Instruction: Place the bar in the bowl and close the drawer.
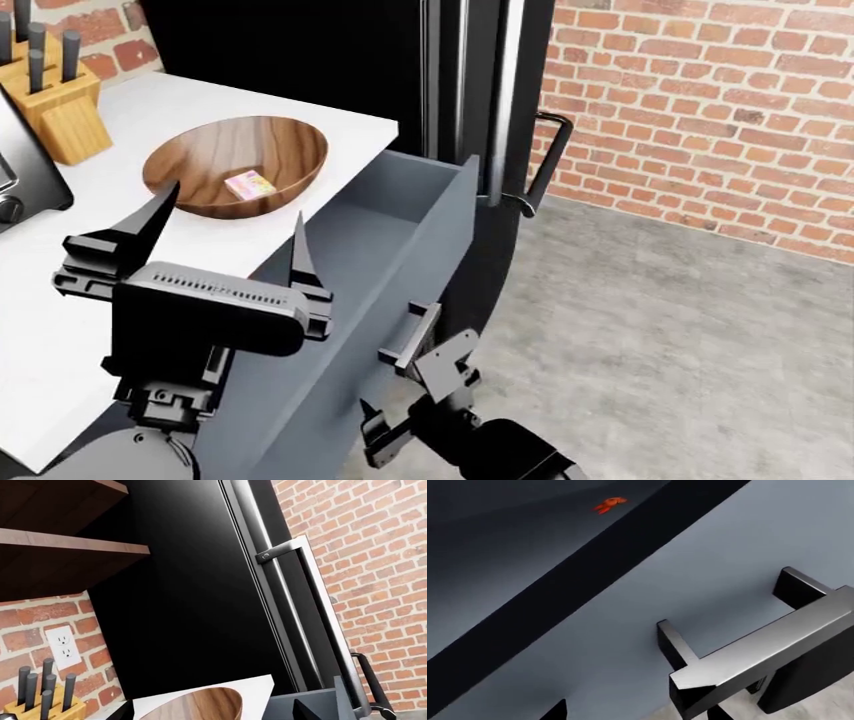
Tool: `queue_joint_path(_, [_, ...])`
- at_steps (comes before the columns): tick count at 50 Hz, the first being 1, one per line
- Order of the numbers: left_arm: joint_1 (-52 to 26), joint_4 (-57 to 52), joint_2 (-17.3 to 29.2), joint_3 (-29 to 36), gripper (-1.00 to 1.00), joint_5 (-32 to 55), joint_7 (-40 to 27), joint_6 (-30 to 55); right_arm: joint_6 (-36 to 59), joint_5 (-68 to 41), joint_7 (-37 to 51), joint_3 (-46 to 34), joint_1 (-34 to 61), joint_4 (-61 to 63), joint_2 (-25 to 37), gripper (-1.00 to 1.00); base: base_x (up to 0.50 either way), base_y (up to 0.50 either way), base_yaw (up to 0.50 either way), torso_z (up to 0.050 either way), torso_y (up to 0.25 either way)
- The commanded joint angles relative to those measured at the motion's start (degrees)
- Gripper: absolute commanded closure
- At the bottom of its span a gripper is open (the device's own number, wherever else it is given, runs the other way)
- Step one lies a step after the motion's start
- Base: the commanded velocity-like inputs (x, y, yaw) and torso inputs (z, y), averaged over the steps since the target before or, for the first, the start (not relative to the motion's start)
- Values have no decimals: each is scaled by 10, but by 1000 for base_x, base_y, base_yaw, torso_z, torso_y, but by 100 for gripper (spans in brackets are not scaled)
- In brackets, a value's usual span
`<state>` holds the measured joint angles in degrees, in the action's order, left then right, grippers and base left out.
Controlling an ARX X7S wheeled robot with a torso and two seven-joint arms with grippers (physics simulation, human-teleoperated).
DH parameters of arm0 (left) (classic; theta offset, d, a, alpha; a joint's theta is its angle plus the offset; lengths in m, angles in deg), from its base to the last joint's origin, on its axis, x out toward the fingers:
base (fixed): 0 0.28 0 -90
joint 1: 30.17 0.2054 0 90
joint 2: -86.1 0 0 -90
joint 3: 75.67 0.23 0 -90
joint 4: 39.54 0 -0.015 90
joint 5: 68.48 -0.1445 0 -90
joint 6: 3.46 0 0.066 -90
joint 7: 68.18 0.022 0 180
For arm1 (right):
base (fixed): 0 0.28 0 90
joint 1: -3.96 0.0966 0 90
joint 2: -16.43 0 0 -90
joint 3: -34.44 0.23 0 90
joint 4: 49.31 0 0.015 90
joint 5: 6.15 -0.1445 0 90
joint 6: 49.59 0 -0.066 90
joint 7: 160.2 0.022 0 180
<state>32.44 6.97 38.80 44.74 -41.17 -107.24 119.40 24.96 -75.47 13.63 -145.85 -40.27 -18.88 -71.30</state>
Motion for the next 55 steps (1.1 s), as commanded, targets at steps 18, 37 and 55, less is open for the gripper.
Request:
queue_joint_path(18, [-15, -8, -6, 5, -100, 5, -1, 17, -53, 31, 231, 21, -14, 224, 178, -100, 0, 0, 0, 1, 2])
queue_joint_path(37, [-83, 25, -53, 31, -100, 11, 19, 51, -87, 74, 429, 34, -38, 463, 373, -100, 0, 0, 0, 0, 0])
queue_joint_path(55, [-188, 271, -228, 118, -100, -27, 107, -24, -104, 83, 559, 90, 2, 539, 410, -100, 0, 0, 0, 0, 0])
